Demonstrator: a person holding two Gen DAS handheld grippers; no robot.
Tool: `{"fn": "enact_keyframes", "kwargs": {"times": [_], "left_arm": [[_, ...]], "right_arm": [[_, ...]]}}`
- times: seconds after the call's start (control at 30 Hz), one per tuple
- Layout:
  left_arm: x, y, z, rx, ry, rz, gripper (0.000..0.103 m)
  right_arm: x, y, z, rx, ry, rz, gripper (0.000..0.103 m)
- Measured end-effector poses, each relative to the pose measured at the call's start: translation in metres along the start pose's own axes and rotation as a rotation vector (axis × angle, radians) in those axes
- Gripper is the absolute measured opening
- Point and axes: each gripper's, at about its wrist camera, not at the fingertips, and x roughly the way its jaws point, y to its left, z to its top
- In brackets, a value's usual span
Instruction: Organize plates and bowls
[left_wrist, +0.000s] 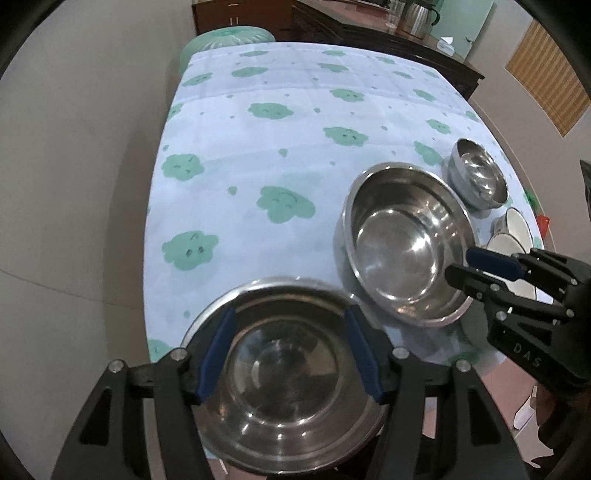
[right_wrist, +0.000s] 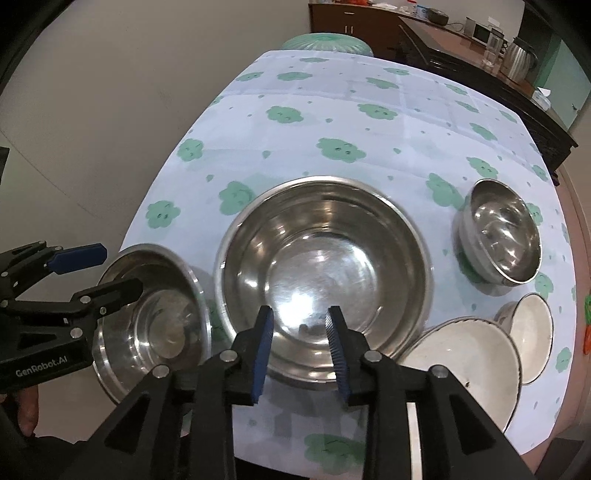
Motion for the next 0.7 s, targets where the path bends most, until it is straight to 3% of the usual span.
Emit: {"fn": "enact_keyframes", "kwargs": {"times": [0.07, 0.2, 0.7], "left_arm": [[0.002, -0.004, 0.004, 0.005, 0.003, -0.003, 0.064], [0.008, -0.015, 0.013, 0.019, 0.008, -0.001, 0.069], [0.041, -0.043, 0.043, 0.044, 0.067, 0.012, 0.069]], "right_arm": [[0.000, -0.007, 0.002, 0.007, -0.001, 0.000, 0.034], [0.000, -0.023, 0.006, 0.026, -0.006, -0.012, 0.046], [0.013, -0.077, 0.020, 0.074, 0.016, -0.044, 0.047]]}}
